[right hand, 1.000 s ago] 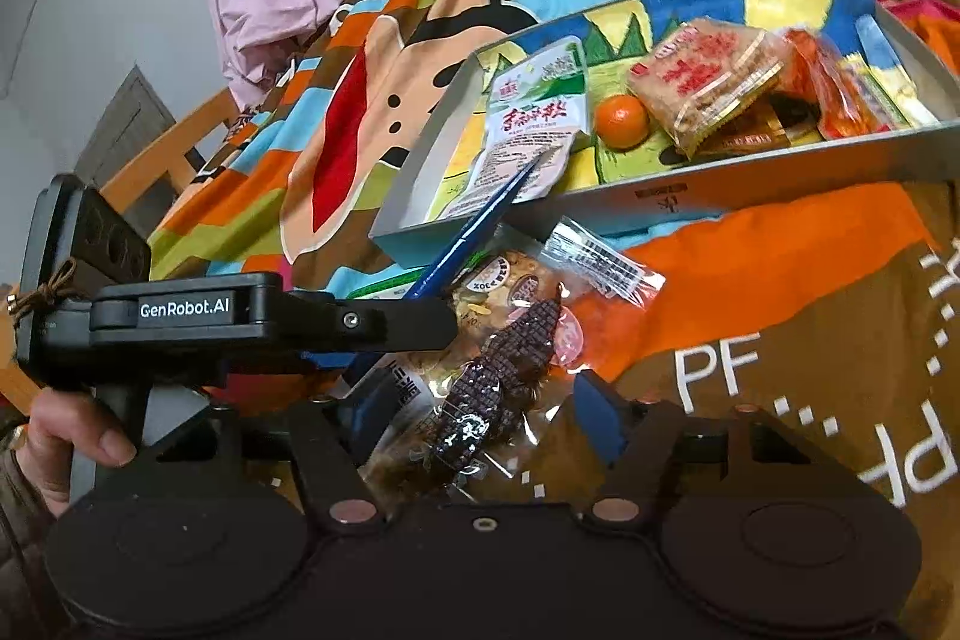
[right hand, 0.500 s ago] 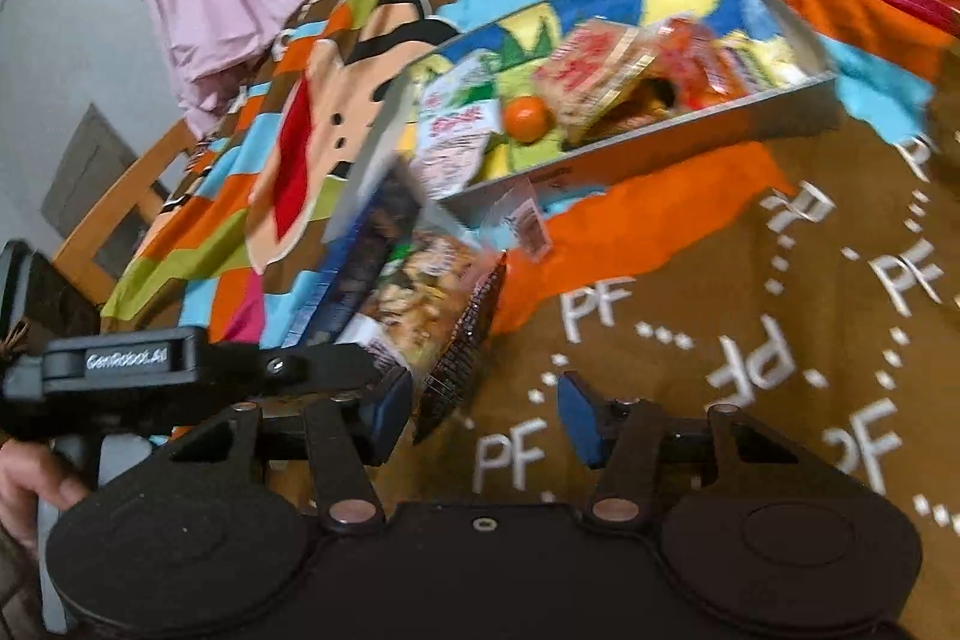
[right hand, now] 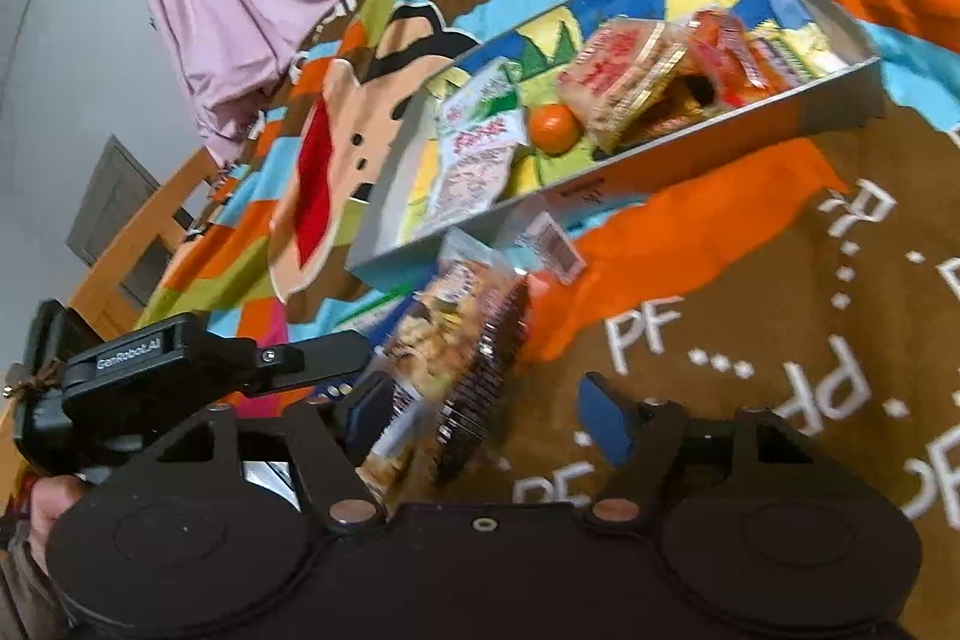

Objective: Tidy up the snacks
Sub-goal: 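Lift the blue carton and nut-bar packet toward the tin box with both tools, then release the nut-bar packet and grasp the red-label jerky packet with the right tool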

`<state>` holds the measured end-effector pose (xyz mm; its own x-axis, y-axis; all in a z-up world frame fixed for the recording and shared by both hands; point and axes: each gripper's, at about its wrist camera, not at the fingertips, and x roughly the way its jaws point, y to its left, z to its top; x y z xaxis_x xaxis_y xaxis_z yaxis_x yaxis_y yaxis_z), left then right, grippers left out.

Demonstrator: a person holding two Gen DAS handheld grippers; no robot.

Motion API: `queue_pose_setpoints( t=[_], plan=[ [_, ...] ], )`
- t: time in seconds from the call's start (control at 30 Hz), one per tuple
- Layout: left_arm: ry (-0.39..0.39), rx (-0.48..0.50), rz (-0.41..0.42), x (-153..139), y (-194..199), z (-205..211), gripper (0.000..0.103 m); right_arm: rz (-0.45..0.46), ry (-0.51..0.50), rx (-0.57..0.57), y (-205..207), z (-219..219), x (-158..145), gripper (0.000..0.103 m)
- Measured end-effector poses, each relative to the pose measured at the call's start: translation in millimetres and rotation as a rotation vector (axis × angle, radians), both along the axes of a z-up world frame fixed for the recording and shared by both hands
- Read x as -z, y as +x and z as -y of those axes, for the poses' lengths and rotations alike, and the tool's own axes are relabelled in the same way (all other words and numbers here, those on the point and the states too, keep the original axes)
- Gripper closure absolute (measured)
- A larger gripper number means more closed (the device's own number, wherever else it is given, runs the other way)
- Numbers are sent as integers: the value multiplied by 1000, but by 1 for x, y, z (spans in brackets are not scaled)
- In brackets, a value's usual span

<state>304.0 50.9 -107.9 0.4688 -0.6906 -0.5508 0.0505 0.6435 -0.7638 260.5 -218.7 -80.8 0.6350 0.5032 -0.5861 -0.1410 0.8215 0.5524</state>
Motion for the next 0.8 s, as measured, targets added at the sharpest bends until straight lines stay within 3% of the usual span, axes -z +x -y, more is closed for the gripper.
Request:
queue_pose_setpoints(
  t=[0.07,0.13,0.3,0.4,0.67,0.8],
  plan=[
    [0,-13,-11,4,2,-2,45,4,-42,-8,1,-6,1,28],
    [30,-11,-17,5,3,-1,50,14,-97,-19,-2,-10,0,36],
    [17,-23,-16,6,1,-5,54,-1,-126,1,-11,-4,-3,50],
    [13,-33,-17,5,-3,-10,54,-23,-169,32,-17,2,-4,64],
    [-53,-70,-38,8,-17,-14,55,-44,-112,1,-15,3,4,64],
    [23,-79,-22,2,-27,-2,57,-40,-121,-11,-13,0,6,62]
  ],
)
